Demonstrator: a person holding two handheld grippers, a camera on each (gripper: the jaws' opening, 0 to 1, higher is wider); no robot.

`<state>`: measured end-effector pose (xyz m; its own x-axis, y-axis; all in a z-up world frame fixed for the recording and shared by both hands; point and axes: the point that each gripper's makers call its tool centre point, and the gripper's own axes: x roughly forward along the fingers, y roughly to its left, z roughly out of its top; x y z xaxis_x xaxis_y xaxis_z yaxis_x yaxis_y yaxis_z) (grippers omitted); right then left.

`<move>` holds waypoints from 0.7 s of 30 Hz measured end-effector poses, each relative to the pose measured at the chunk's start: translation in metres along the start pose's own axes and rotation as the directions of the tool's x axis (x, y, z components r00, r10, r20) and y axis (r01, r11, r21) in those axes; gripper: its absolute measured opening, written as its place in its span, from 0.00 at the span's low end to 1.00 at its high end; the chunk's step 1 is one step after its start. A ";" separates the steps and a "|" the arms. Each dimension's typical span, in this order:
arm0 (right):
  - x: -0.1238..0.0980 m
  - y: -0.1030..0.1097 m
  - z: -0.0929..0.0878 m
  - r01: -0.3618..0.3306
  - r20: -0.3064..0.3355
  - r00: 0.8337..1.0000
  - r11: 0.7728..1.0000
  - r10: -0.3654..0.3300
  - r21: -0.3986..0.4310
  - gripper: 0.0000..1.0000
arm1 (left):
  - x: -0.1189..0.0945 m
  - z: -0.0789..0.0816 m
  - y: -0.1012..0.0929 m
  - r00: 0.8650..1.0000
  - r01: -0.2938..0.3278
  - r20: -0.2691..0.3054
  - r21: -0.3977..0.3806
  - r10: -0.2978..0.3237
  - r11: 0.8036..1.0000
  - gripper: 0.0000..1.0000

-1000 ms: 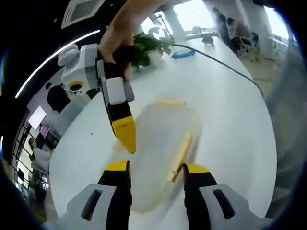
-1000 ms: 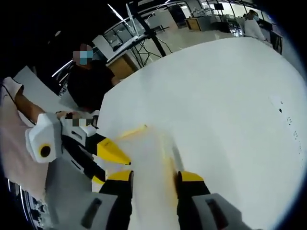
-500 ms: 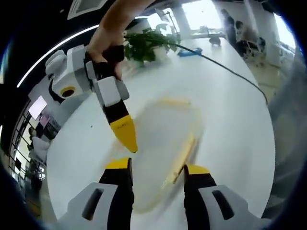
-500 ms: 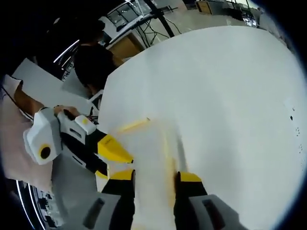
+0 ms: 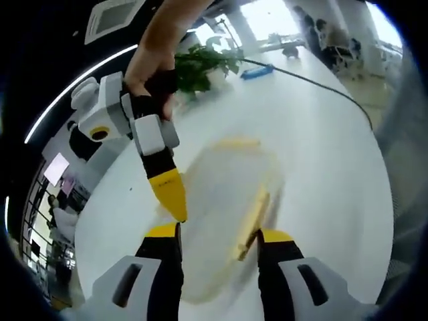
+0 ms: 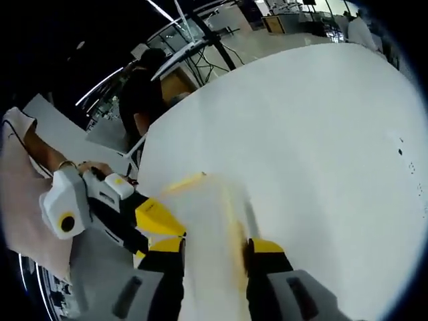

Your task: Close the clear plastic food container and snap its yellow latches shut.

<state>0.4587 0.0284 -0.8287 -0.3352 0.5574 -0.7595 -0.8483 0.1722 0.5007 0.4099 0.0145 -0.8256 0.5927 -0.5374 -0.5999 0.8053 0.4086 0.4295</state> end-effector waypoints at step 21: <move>-0.029 0.008 -0.005 0.368 0.355 0.829 0.899 -0.432 0.237 0.52 | -0.037 -0.012 0.015 0.999 -0.014 0.032 -0.219 0.022 0.976 0.56</move>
<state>0.4599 0.0099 -0.8053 0.2342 0.6757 -0.6990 -0.7891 0.5521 0.2693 0.4000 0.0493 -0.8048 0.6102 -0.5520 -0.5683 0.7741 0.5679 0.2796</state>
